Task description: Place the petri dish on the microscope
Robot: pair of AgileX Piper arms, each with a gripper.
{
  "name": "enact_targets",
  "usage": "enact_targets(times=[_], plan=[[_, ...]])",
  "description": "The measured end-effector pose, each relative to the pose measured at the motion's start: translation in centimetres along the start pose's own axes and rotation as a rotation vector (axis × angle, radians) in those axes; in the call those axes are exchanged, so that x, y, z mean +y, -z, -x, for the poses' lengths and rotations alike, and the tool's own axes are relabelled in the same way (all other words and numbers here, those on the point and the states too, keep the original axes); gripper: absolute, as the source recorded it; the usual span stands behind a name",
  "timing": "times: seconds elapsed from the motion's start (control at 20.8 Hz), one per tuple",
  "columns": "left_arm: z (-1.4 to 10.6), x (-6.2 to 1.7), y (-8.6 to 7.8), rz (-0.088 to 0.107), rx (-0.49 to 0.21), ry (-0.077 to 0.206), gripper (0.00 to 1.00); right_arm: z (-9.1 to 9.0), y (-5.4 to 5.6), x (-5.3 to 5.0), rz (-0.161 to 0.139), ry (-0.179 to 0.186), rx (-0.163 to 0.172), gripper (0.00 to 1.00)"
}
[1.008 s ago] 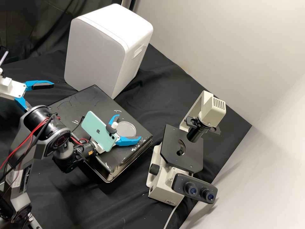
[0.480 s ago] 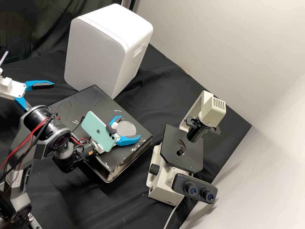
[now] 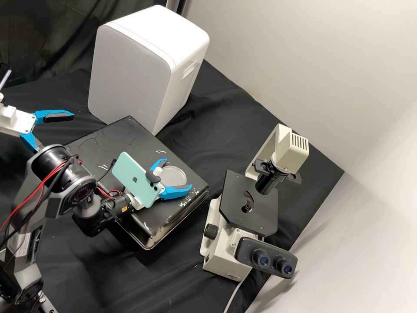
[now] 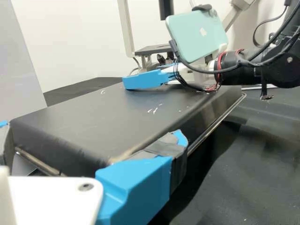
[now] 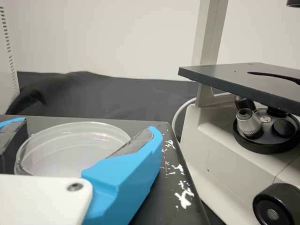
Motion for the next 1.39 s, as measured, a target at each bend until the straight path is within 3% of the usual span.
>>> enact_targets(times=[0.34, 0.58, 0.72, 1.01, 1.15, 1.25, 1.39], plan=[[0.0, -0.01, 0.0, 0.000, 0.000, 0.001, 1.00, 2.0, 0.2, 1.9, -0.008, -0.054, -0.012, 0.00], [0.0, -0.01, 0.0, 0.000, 0.000, 0.001, 1.00, 3.4, 0.4, 4.2, -0.030, -0.142, 0.000, 0.00], [0.0, -0.01, 0.0, 0.000, 0.000, 0.001, 1.00, 4.1, 0.6, 5.2, -0.061, -0.181, 0.014, 0.00], [0.0, -0.01, 0.0, 0.000, 0.000, 0.001, 1.00, 4.3, 0.2, 5.7, -0.071, -0.199, 0.001, 0.00], [0.0, -0.01, 0.0, 0.000, 0.000, 0.001, 1.00, 3.6, -0.2, 5.7, -0.069, -0.194, -0.010, 0.00], [0.0, -0.01, 0.0, 0.000, 0.000, 0.001, 1.00, 3.1, -0.6, 5.9, -0.084, -0.199, -0.019, 0.00], [0.0, -0.01, 0.0, 0.000, 0.000, 0.001, 1.00, 2.2, -1.2, 6.7, -0.086, -0.229, -0.036, 0.00]])
